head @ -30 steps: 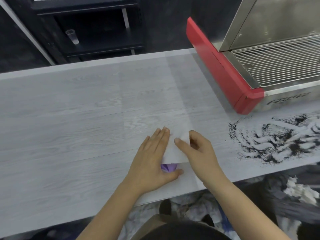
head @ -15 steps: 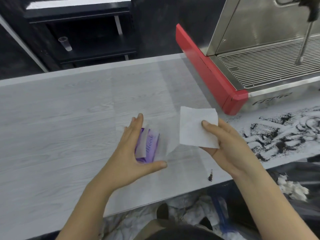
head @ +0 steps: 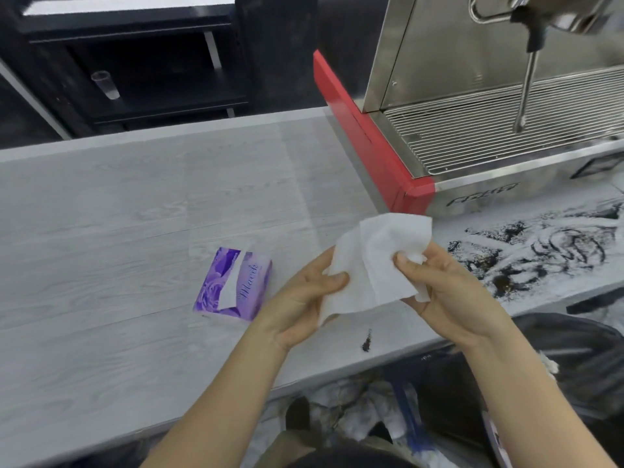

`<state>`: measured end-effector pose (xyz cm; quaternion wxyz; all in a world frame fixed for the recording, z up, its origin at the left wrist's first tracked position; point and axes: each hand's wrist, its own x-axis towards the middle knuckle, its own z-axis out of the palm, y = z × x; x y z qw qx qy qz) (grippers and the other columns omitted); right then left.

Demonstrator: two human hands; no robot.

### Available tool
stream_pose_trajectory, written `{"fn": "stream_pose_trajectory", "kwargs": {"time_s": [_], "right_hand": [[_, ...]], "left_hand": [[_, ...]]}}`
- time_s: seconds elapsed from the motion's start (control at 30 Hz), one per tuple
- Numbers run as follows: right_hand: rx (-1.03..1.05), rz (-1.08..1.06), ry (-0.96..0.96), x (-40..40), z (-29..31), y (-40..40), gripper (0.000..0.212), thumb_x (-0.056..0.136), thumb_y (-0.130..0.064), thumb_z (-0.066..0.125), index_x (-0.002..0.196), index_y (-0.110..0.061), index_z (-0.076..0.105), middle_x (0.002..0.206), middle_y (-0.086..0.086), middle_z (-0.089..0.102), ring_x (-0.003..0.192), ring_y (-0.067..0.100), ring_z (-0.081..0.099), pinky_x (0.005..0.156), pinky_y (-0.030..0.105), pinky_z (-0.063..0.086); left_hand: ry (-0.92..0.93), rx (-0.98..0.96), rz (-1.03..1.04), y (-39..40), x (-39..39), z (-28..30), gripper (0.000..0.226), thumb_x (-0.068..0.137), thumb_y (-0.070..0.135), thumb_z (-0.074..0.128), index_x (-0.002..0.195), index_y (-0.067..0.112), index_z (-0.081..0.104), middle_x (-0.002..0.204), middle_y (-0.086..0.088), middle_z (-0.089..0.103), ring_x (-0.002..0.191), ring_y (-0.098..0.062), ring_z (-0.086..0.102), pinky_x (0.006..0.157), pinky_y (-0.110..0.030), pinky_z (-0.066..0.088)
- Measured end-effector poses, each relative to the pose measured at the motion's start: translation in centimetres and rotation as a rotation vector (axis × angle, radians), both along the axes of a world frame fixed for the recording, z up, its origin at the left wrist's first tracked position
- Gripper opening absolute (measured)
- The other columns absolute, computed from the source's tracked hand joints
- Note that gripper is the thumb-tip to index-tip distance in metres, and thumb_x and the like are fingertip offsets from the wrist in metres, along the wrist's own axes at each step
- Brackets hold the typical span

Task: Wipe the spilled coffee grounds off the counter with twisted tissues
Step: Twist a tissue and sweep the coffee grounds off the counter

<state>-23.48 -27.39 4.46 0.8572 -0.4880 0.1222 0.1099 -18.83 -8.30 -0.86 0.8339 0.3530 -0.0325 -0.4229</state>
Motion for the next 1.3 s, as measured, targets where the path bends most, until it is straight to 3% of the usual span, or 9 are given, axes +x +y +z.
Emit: {"fn": "stream_pose_trajectory", "kwargs": {"time_s": [0.13, 0.27, 0.5, 0.6, 0.67, 0.87, 1.07, 1.17, 1.3], "right_hand": [[-0.14, -0.031, 0.054, 0.5, -1.6, -2.5, 0.025, 0.081, 0.0, 0.059, 0.091, -0.015, 0.077, 0.098, 0.004, 0.076, 0.094, 0.022, 0.071, 0.07, 0.028, 0.061], [-0.304, 0.024, 0.072, 1.6, -1.5, -3.6, 0.035, 0.087, 0.017, 0.049, 0.074, -0.004, 0.074, 0.092, 0.006, 0.075, 0.083, 0.023, 0.072, 0.059, 0.026, 0.059], [-0.151, 0.112, 0.064, 5.5, -0.1, -3.1, 0.044, 0.095, -0.028, 0.051, 0.096, 0.013, 0.067, 0.101, 0.023, 0.072, 0.092, 0.035, 0.071, 0.069, 0.034, 0.061], [-0.412, 0.106, -0.091, 7.7, -0.3, -1.3, 0.019, 0.08, -0.007, 0.073, 0.098, -0.001, 0.07, 0.094, 0.011, 0.073, 0.081, 0.021, 0.069, 0.065, 0.023, 0.057], [-0.494, 0.076, -0.2, 9.5, -0.9, -0.2, 0.026, 0.077, 0.002, 0.075, 0.101, -0.006, 0.07, 0.095, 0.008, 0.072, 0.08, 0.015, 0.068, 0.067, 0.022, 0.056], [-0.783, -0.005, -0.285, 15.8, -4.1, 2.9, 0.016, 0.077, -0.011, 0.079, 0.093, -0.015, 0.077, 0.094, -0.006, 0.073, 0.09, 0.004, 0.067, 0.081, 0.015, 0.046], [-1.16, 0.07, -0.31, 21.0, -9.9, 4.4, 0.03, 0.068, -0.012, 0.085, 0.097, -0.014, 0.077, 0.089, -0.009, 0.063, 0.077, -0.006, 0.059, 0.068, 0.002, 0.037], [-1.295, 0.109, -0.443, 22.4, -11.5, 4.1, 0.018, 0.073, -0.007, 0.08, 0.09, -0.009, 0.078, 0.085, -0.002, 0.059, 0.083, 0.019, 0.063, 0.074, 0.01, 0.039], [-1.585, 0.142, -0.658, 22.3, -12.0, 3.8, 0.007, 0.085, -0.011, 0.07, 0.082, -0.007, 0.076, 0.097, 0.008, 0.054, 0.091, 0.026, 0.049, 0.079, 0.037, 0.046]], "left_hand": [[-0.05, 0.22, 0.126, 0.3, 0.8, -0.2, 0.027, 0.076, 0.003, 0.067, 0.099, 0.011, 0.078, 0.098, -0.009, 0.076, 0.084, -0.018, 0.074, 0.068, -0.026, 0.059], [-0.116, 0.384, 0.155, 1.1, 1.8, 0.3, 0.039, 0.091, -0.008, 0.051, 0.079, 0.015, 0.08, 0.09, -0.005, 0.077, 0.072, -0.013, 0.072, 0.056, -0.022, 0.056], [-0.127, 0.337, 0.118, 3.7, 4.9, 3.8, 0.046, 0.089, 0.028, 0.048, 0.104, -0.008, 0.072, 0.122, -0.02, 0.068, 0.09, -0.027, 0.068, 0.06, -0.031, 0.056], [-0.324, 0.537, 0.165, 4.3, 6.7, 4.3, 0.026, 0.08, 0.021, 0.066, 0.094, 0.002, 0.076, 0.102, -0.009, 0.076, 0.088, -0.023, 0.07, 0.066, -0.027, 0.059], [-0.424, 0.595, 0.193, 4.8, 8.2, 4.5, 0.027, 0.074, 0.008, 0.071, 0.1, 0.006, 0.074, 0.093, -0.003, 0.075, 0.082, -0.018, 0.07, 0.068, -0.025, 0.06], [-0.675, 0.908, 0.128, 6.7, 15.5, 2.8, 0.023, 0.085, 0.019, 0.075, 0.108, 0.022, 0.077, 0.1, 0.004, 0.076, 0.077, -0.006, 0.061, 0.072, -0.015, 0.048], [-0.902, 1.103, 0.016, 6.6, 22.1, -3.1, 0.033, 0.073, 0.016, 0.086, 0.104, 0.021, 0.076, 0.108, 0.002, 0.073, 0.096, -0.016, 0.066, 0.088, -0.034, 0.054], [-1.073, 1.13, 0.006, 6.7, 23.5, -4.9, 0.023, 0.076, 0.019, 0.084, 0.097, 0.023, 0.078, 0.1, 0.002, 0.071, 0.078, -0.003, 0.058, 0.07, -0.014, 0.044], [-1.418, 1.161, 0.004, 7.5, 23.8, -5.9, 0.02, 0.083, 0.04, 0.074, 0.098, 0.027, 0.08, 0.116, 0.004, 0.057, 0.102, -0.007, 0.05, 0.087, -0.01, 0.036]]}}
